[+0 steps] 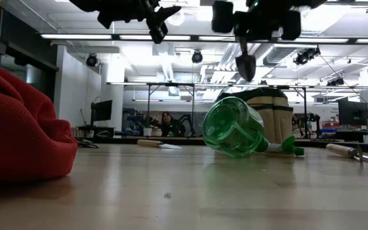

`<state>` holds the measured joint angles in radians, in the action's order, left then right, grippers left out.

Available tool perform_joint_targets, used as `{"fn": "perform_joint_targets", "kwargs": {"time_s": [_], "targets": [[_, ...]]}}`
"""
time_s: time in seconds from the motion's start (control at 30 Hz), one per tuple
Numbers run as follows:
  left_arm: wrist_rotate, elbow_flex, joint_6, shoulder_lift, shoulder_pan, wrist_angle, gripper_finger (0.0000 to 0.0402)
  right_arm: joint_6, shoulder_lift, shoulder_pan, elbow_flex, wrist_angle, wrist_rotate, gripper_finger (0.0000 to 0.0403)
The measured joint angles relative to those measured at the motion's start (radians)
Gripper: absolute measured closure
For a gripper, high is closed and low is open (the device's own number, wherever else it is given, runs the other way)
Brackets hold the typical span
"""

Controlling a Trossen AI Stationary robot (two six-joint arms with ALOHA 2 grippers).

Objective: Pick & Place Garden tools in Gardening bag
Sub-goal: Put the bottom gardening trowel into the gardening bag

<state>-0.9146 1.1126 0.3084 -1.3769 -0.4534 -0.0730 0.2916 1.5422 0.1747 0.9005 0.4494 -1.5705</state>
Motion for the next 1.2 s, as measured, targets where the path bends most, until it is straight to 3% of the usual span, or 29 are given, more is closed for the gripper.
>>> {"fn": "perform_joint_targets", "kwargs": {"time_s": [0.23,0.6,0.87,1.2], "targets": [[0.019,0.000,-0.065,0.000,0.002,0.001,0.0238,-0.035,0.092,-0.047,0.000,0.129,0.001,0.0340],[0.072,0.000,-0.069,0.000,0.002,0.001,0.0238,-0.117,0.118,-0.114,0.000,0.138,-0.001,0.0340],[0.121,0.001,-0.069,0.000,0.002,0.002,0.0238,-0.137,0.118,-0.152,0.000,0.104,0.000,0.0340],[0.180,0.001,-0.080,0.000,0.002,0.002,0.0238,-0.052,0.118,-0.168,0.000,-0.033,0.001,0.0340]]}}
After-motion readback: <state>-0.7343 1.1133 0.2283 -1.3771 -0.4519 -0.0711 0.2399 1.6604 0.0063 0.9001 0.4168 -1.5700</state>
